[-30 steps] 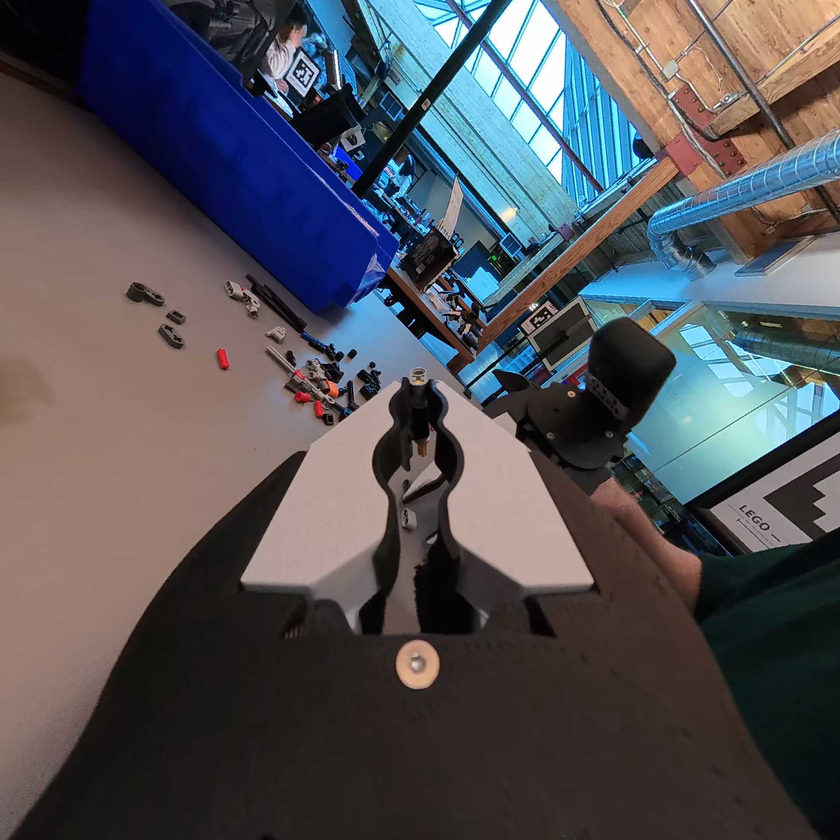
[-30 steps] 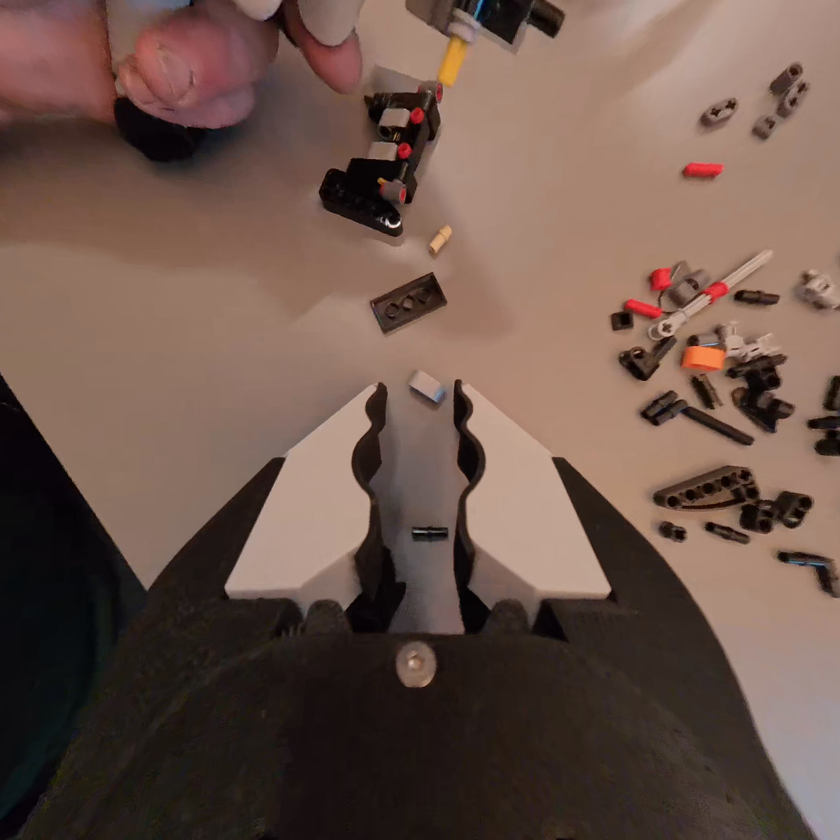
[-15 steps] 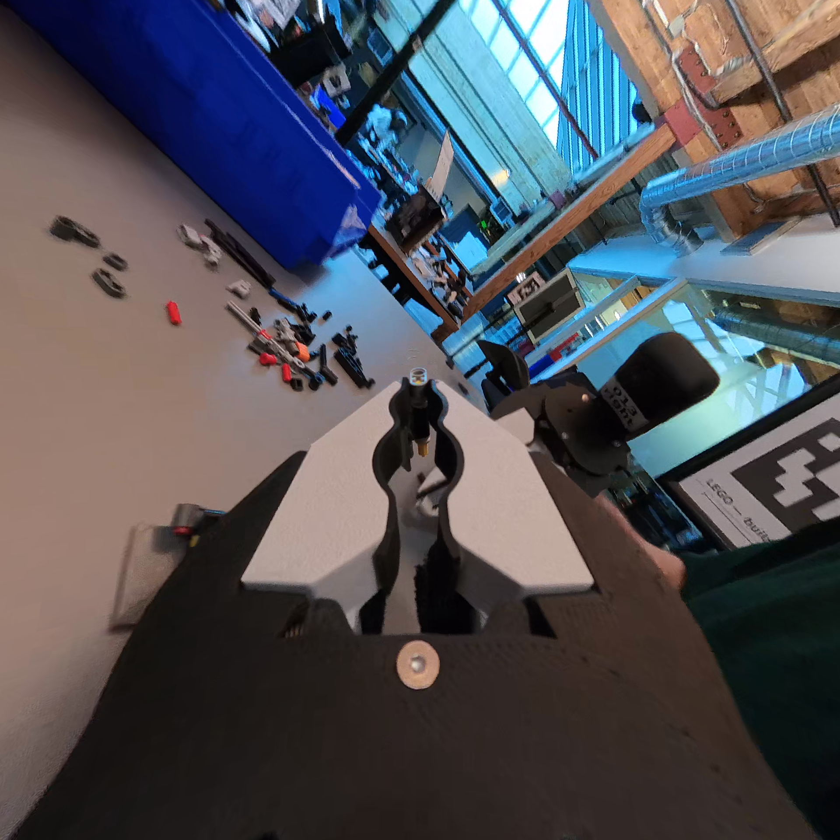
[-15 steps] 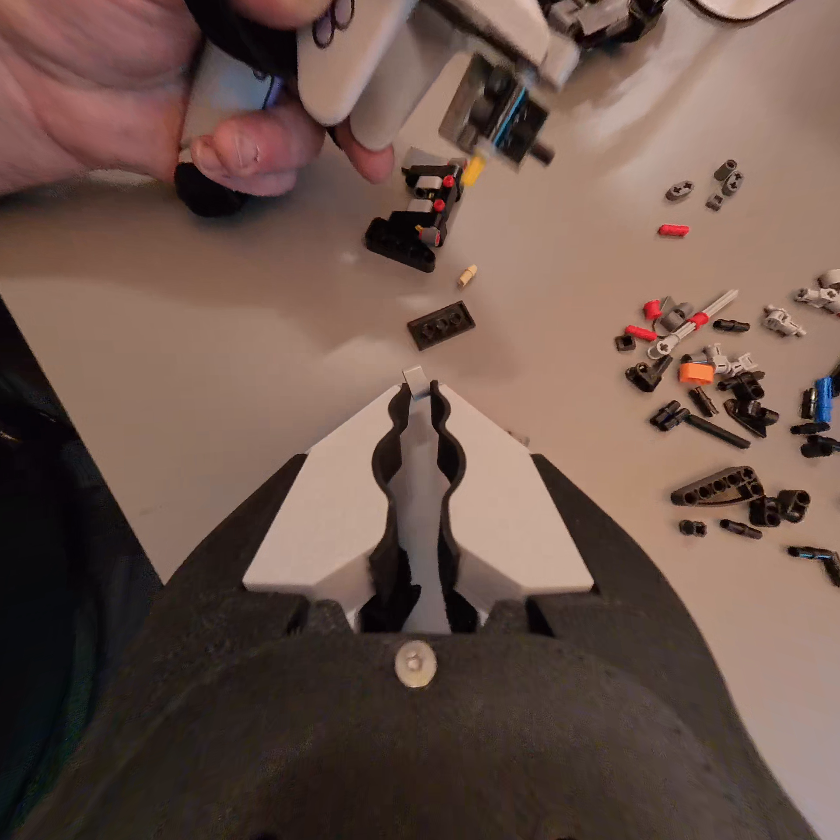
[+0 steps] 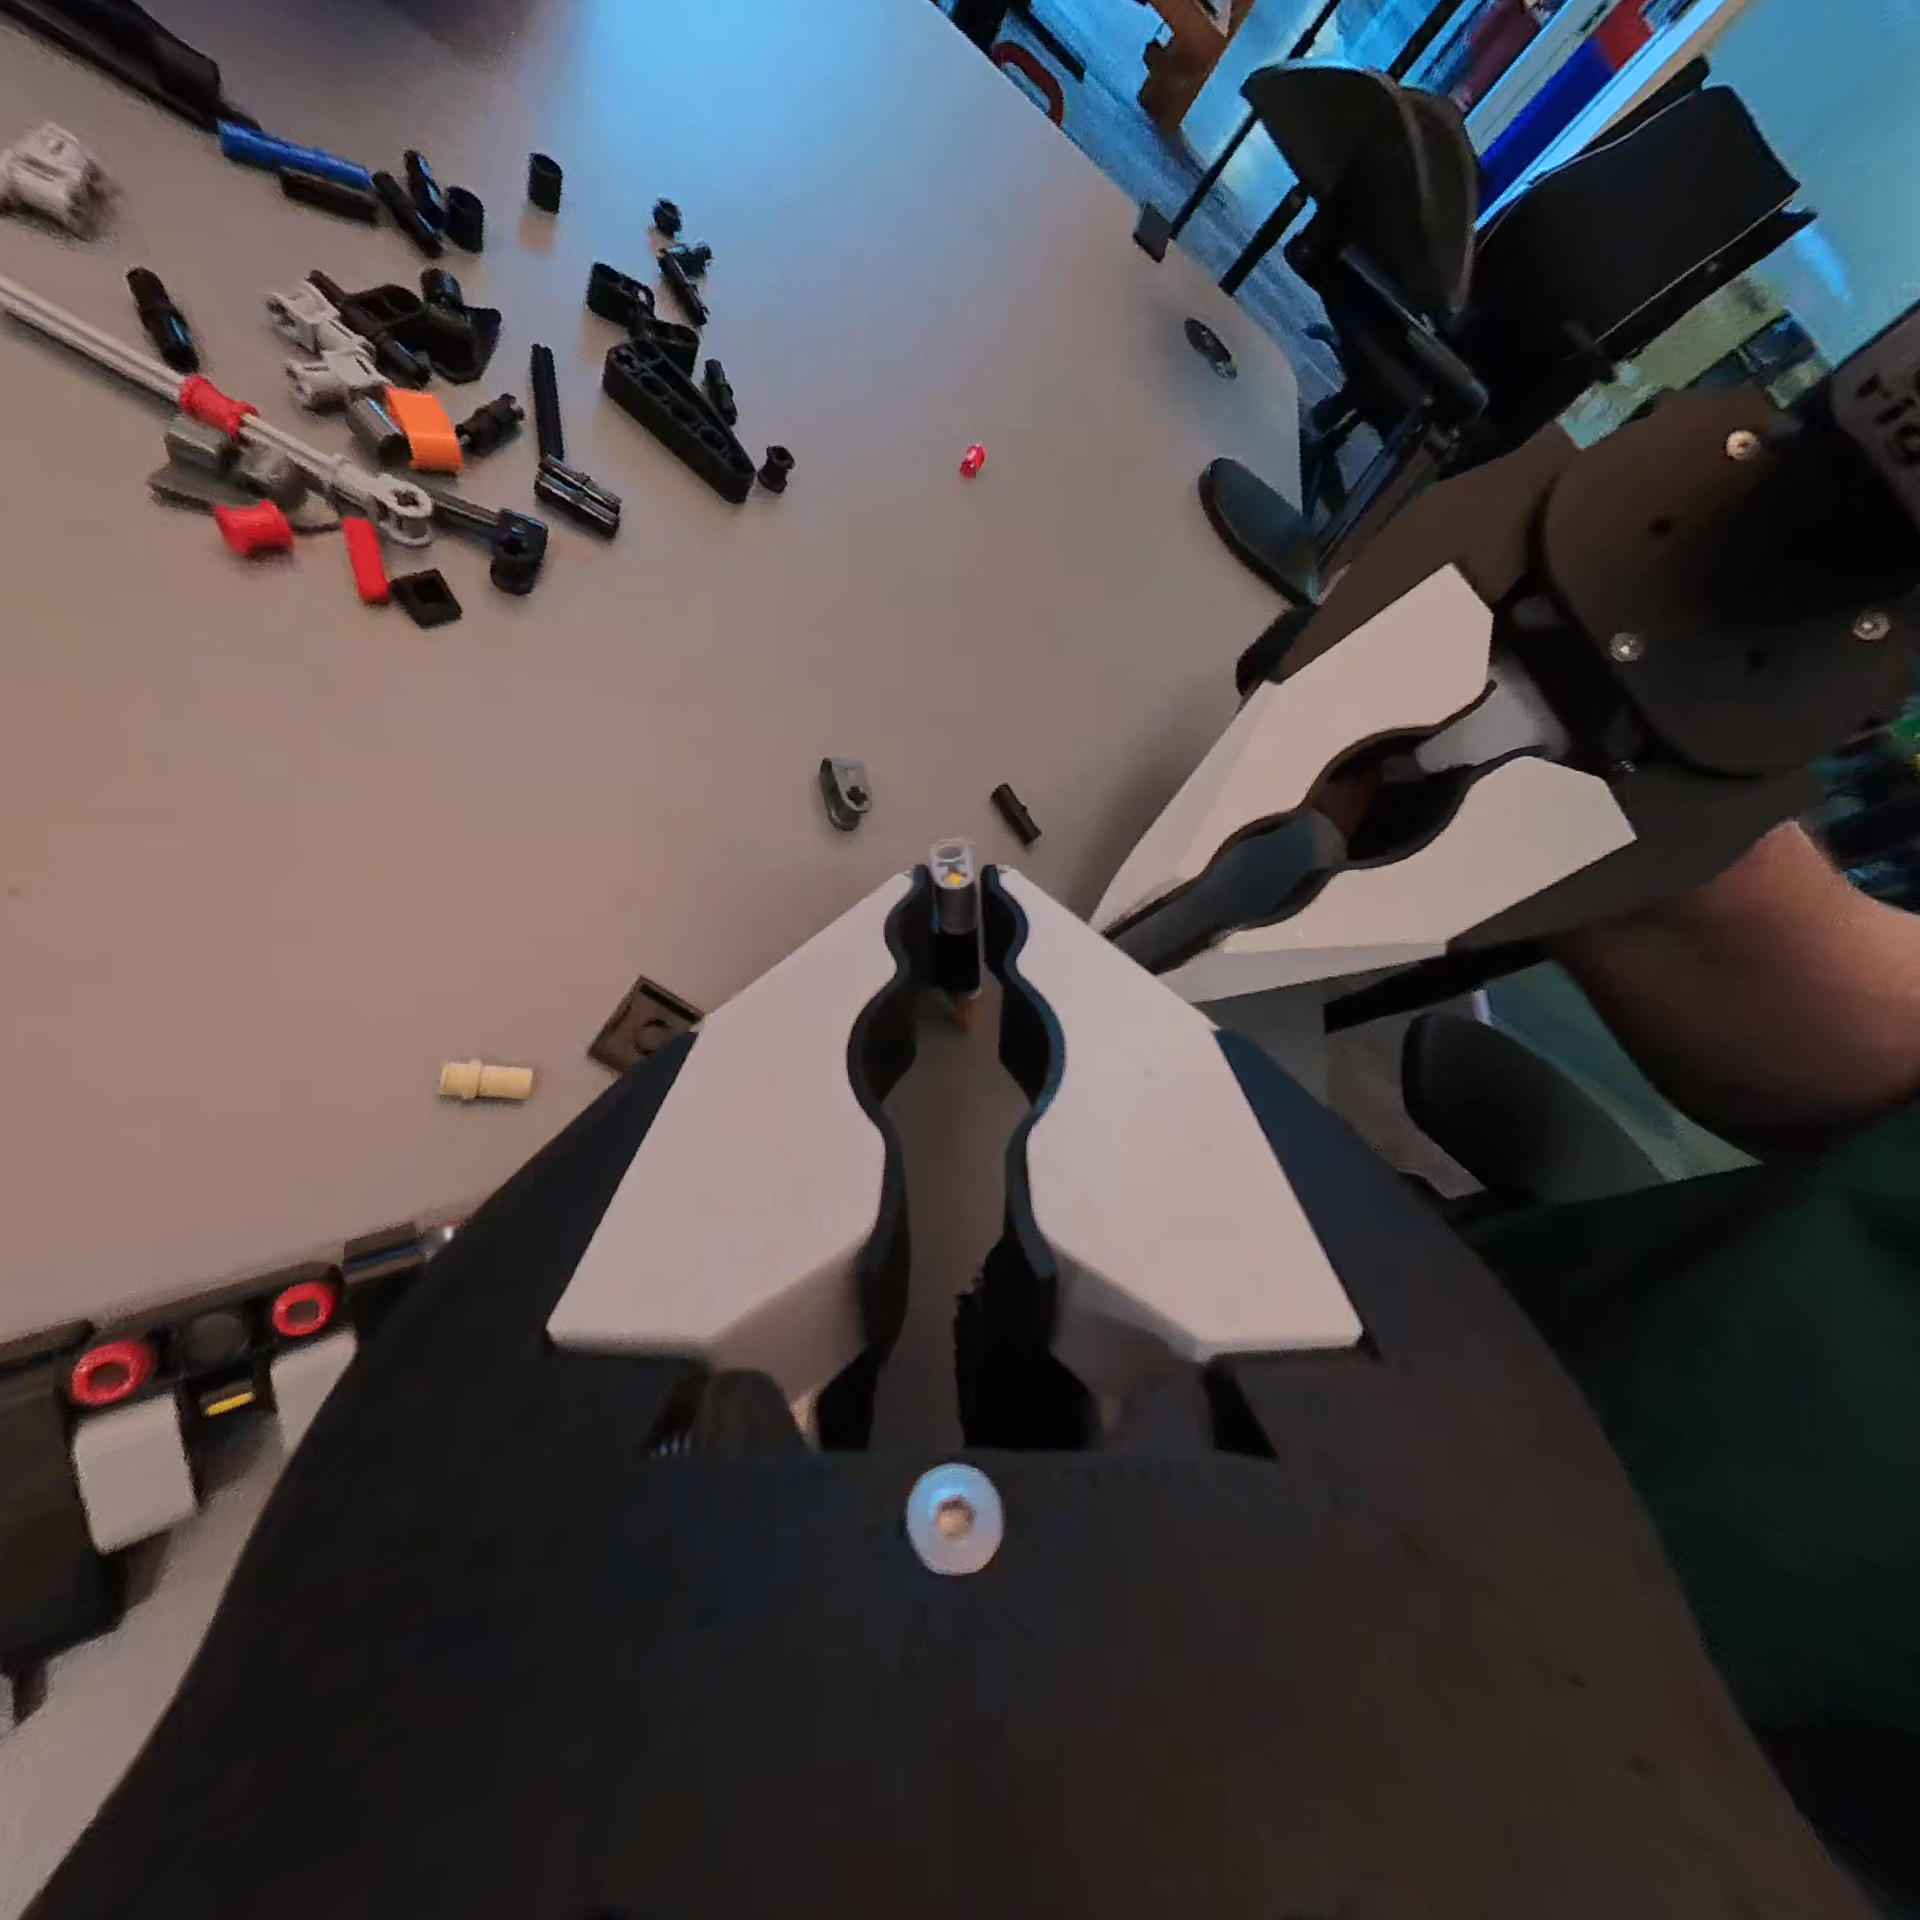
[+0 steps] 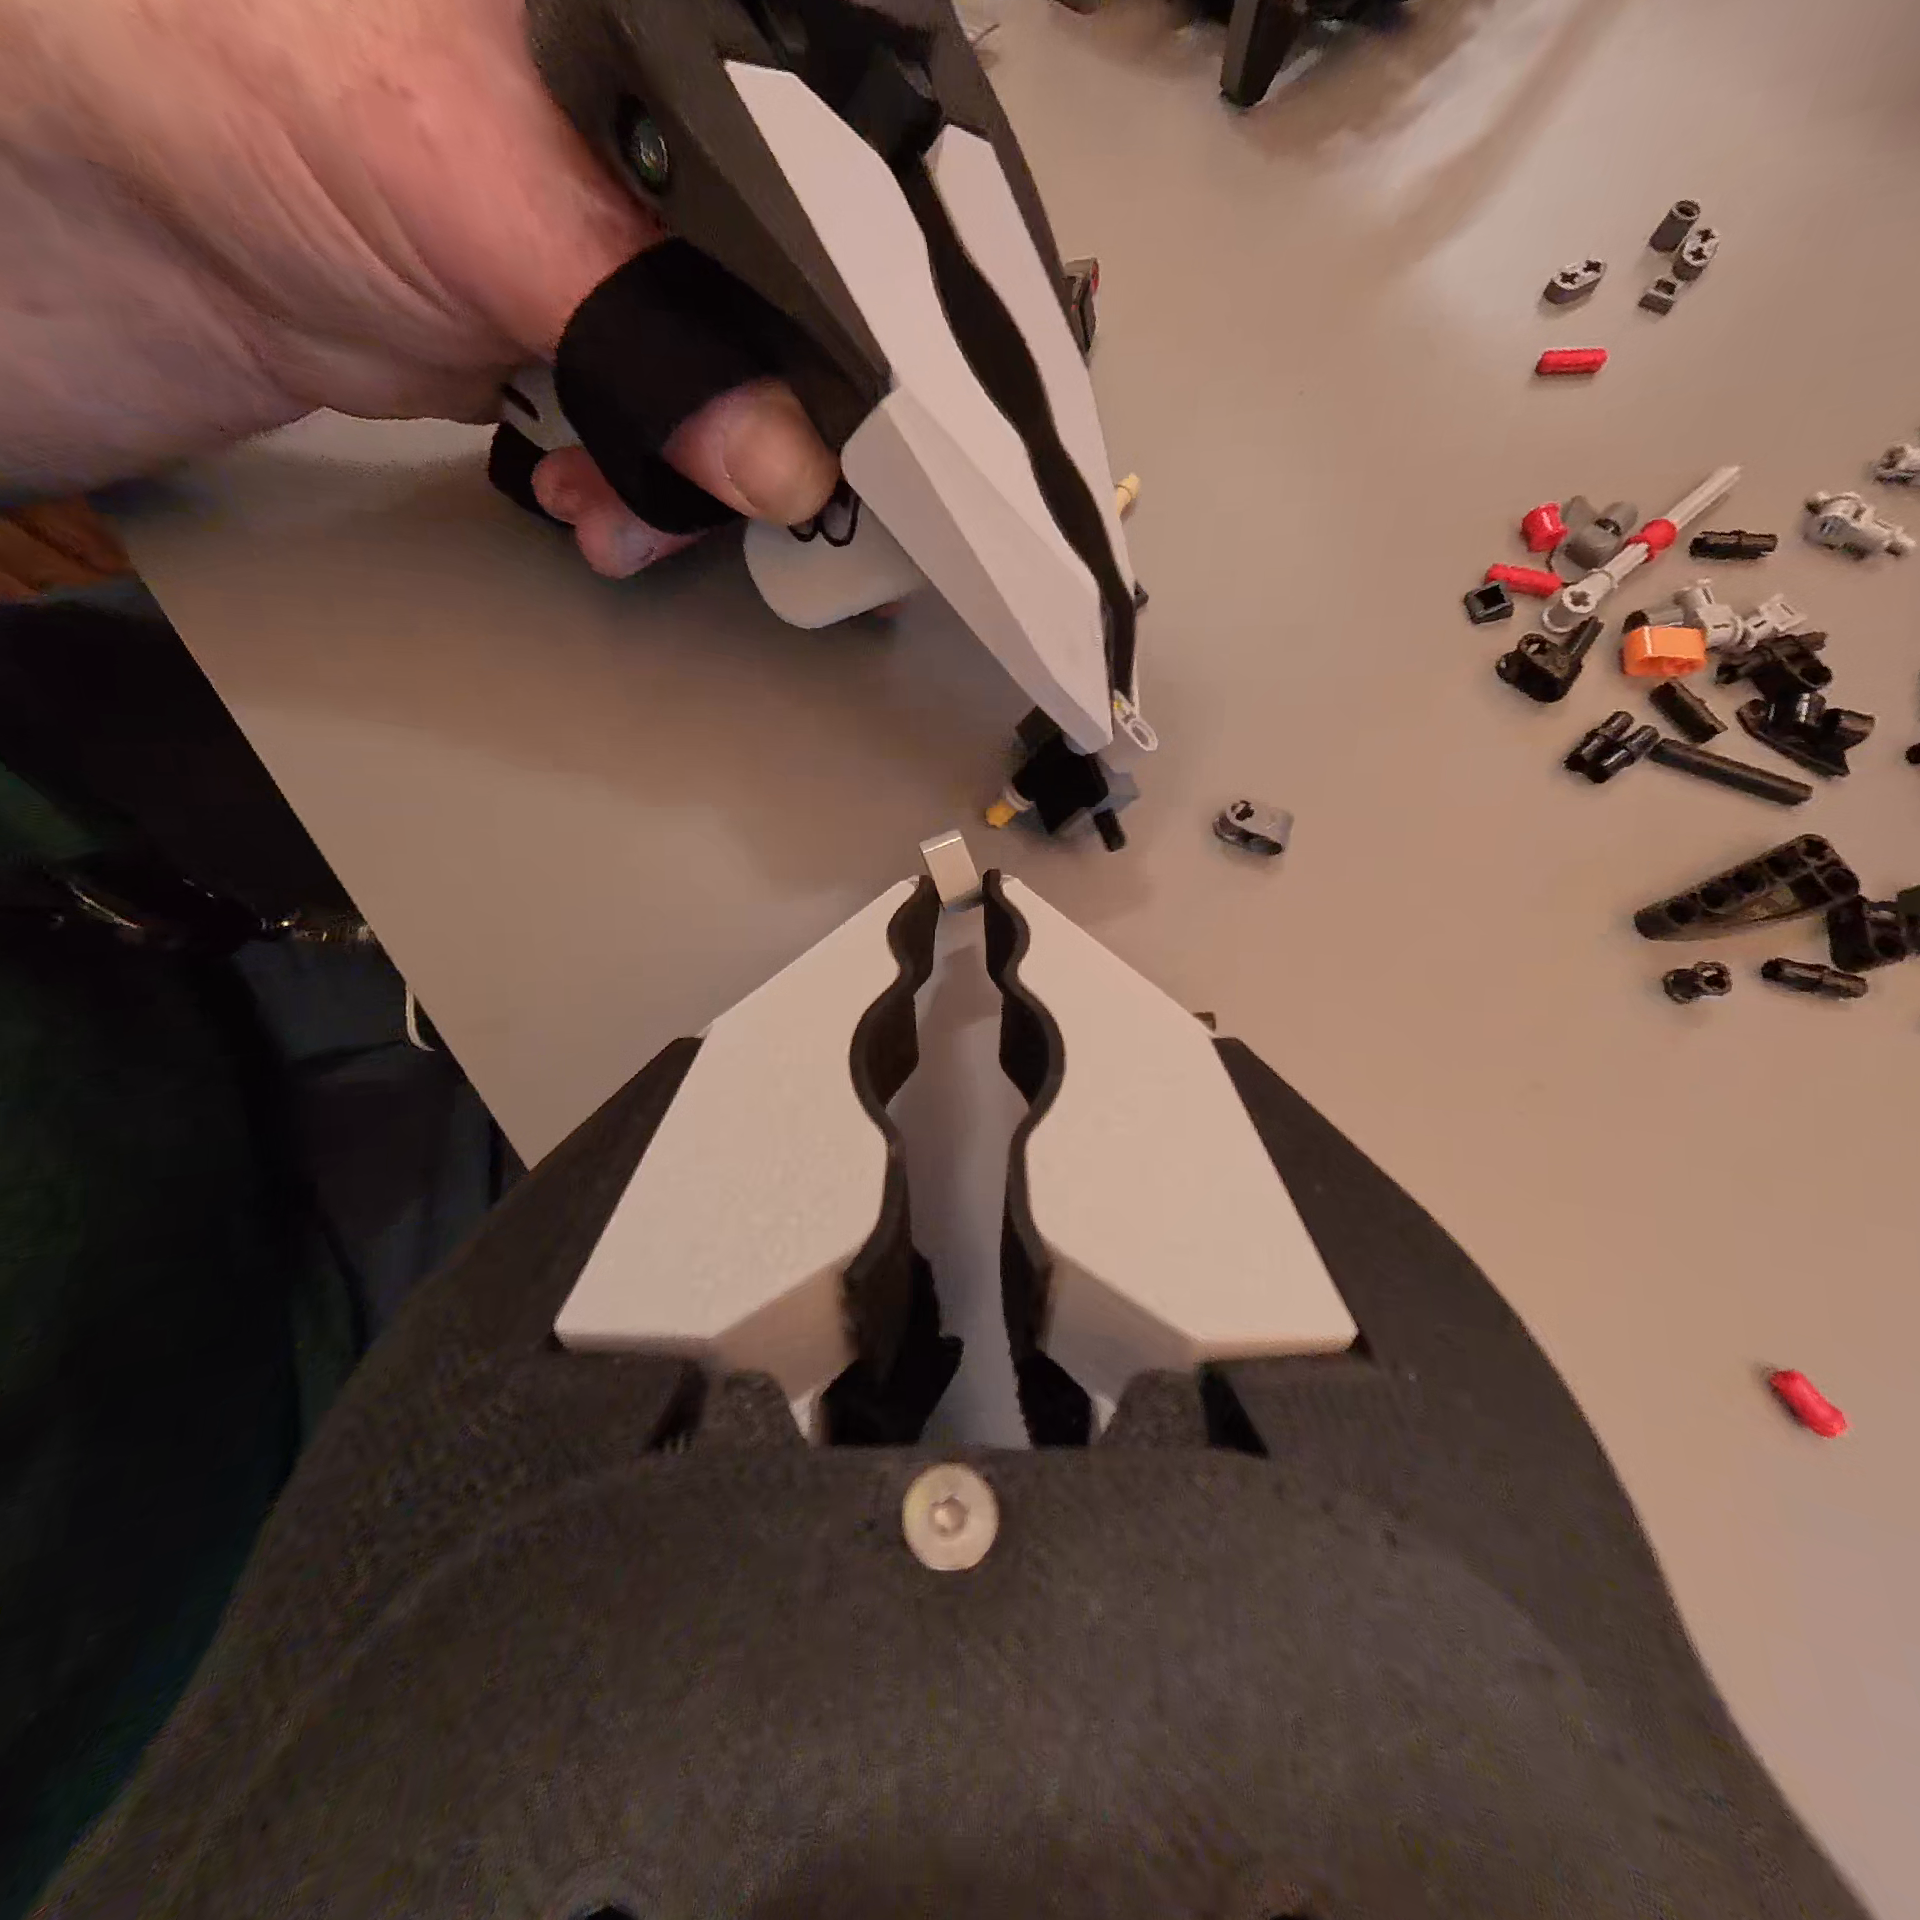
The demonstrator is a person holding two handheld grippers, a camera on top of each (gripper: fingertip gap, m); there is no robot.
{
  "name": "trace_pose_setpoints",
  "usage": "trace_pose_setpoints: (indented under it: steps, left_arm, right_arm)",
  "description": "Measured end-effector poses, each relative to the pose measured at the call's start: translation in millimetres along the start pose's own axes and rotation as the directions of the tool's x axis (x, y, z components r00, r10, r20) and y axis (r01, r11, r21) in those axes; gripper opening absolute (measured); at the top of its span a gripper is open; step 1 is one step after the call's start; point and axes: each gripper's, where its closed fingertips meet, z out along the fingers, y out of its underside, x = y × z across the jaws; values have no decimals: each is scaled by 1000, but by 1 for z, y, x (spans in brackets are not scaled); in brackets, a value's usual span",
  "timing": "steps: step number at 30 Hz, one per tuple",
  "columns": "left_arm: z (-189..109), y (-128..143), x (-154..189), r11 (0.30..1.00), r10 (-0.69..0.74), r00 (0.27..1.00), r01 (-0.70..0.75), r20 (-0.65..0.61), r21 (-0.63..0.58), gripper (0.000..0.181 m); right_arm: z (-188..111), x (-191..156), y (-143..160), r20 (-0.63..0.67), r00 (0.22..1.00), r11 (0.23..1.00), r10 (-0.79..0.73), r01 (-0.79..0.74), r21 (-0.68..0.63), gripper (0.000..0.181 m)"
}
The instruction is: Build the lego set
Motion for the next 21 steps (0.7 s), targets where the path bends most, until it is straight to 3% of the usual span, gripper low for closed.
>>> trace_pose_setpoints:
  steps: [4, 10, 13, 16, 21]
  left_arm:
    - [-4, -2, -4, 999, 43, 998, -43, 43, 4, 16]
    - [-32, -15, -3, 973, 176, 976, -192, 131, 125, 29]
    - [-32, -10, 13, 970, 205, 976, -212, 73, 116, 25]
    - [-29, -5, 24, 971, 203, 979, -205, 25, 123, 18]
    - [-38, -14, 39, 972, 84, 982, -44, -167, 230, 17]
  right_arm:
    - [1, 1, -2, -26, 999, 1000, -24, 24, 11, 7]
    - [-8, 5, -18, -44, 999, 992, 5, 0, 123, 7]
    - [-11, 4, -28, -41, 999, 984, -7, 14, 178, 7]
    - [-15, 3, -40, -122, 985, 971, -119, 141, 191, 7]
    - [-15, 4, -50, -248, 932, 944, -265, 303, 128, 7]
